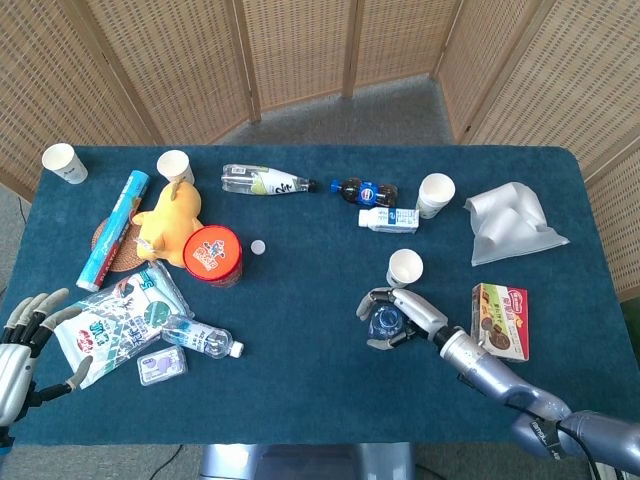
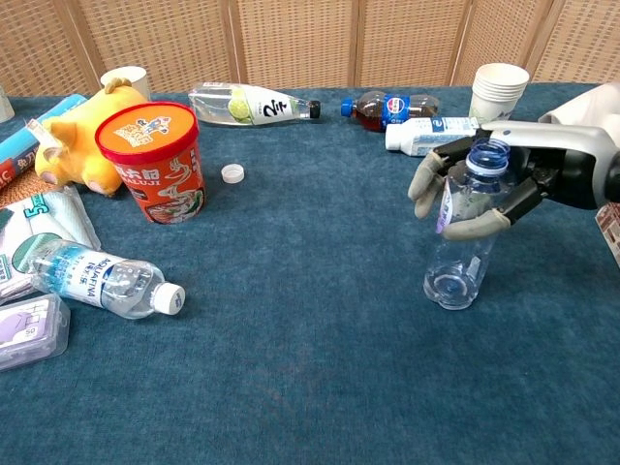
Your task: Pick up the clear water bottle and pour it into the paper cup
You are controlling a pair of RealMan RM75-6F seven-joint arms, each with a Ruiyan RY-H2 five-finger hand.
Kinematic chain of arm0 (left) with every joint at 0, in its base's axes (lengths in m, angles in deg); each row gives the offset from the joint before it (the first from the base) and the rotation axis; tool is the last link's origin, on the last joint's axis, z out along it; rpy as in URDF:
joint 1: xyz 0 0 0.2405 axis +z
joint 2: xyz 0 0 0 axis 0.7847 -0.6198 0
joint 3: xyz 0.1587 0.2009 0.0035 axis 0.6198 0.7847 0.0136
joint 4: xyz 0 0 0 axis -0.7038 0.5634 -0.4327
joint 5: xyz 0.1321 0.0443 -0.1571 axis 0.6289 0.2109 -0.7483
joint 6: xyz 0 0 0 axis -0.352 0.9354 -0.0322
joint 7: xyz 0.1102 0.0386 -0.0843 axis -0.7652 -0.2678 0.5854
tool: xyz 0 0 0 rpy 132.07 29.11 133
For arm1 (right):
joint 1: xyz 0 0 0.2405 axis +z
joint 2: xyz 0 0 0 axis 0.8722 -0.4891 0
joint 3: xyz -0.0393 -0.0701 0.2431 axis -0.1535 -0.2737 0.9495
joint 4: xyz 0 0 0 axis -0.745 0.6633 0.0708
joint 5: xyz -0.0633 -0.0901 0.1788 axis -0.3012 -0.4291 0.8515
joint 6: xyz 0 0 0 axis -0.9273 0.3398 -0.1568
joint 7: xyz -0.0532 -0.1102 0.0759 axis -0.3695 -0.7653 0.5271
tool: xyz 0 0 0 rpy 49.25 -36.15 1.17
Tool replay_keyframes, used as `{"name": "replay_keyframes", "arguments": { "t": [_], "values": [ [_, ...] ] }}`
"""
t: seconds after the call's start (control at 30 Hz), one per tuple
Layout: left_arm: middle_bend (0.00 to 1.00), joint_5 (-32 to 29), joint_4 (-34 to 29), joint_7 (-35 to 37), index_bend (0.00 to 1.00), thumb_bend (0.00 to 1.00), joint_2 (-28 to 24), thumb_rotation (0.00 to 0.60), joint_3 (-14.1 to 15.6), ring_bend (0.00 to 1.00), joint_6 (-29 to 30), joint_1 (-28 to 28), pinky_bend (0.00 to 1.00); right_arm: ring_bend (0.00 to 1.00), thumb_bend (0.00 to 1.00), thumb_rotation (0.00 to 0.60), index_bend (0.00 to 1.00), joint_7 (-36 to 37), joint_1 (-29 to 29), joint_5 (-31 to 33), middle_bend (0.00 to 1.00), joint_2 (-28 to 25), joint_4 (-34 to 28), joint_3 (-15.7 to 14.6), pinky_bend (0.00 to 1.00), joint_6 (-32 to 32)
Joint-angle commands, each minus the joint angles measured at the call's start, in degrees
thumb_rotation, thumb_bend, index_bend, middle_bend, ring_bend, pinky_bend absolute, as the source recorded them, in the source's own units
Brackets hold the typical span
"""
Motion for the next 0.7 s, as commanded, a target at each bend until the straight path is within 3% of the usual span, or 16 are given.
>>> {"name": "replay_keyframes", "arguments": {
  "t": [0.03, 0.7],
  "values": [
    [0.12, 0.02, 0.04, 0.05, 0.21, 0.38, 0.07, 0.448, -0.03, 0.00, -0.05, -0.07, 0.00, 0.24, 0.23, 0.600, 0.33, -0.46, 0.08, 0.01, 0.41, -0.60, -0.72, -0.09, 0.14, 0.08],
    [0.12, 0.52, 0.40, 0.57, 0.21, 0.38, 0.37, 0.447, 0.05, 0.00, 0.08, -0.26, 0.00, 0.20, 0.23, 0.597, 0.24, -2.62, 0.52, 0.83, 0.37, -6.20, -6.52, 0.57, 0.13, 0.34]
  ]
}}
